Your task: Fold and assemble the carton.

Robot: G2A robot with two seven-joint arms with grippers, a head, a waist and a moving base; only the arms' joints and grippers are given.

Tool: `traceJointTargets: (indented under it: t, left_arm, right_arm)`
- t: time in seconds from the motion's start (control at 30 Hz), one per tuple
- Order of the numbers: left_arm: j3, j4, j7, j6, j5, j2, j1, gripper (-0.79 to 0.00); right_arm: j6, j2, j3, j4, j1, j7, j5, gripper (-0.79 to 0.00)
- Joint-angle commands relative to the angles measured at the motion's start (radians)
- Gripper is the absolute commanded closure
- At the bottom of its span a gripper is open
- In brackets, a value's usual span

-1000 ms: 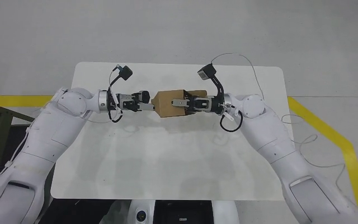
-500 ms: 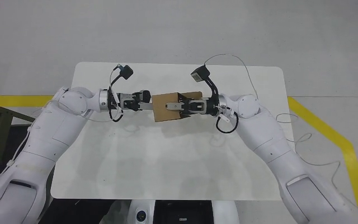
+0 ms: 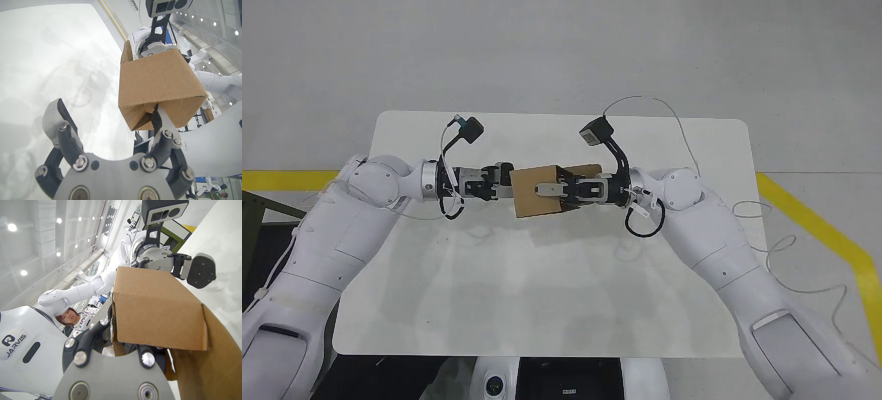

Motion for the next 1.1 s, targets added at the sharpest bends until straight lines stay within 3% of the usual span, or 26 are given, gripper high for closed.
traceJointTargets:
  t: [0.0, 1.07]
  left_arm:
    - [-0.001, -0.003, -0.001, 0.001, 0.0, 0.0, 0.001, -0.785]
    - [-0.001, 0.023, 0.035, -0.035, -0.077, 0.001, 0.04, -0.785]
  right_arm:
    - [0.0, -0.001, -0.001, 0.002, 0.0, 0.0, 0.001, 0.0]
    - [-0.008, -0.013, -0.027, 0.035, -0.005, -0.008, 0.07, 0.0]
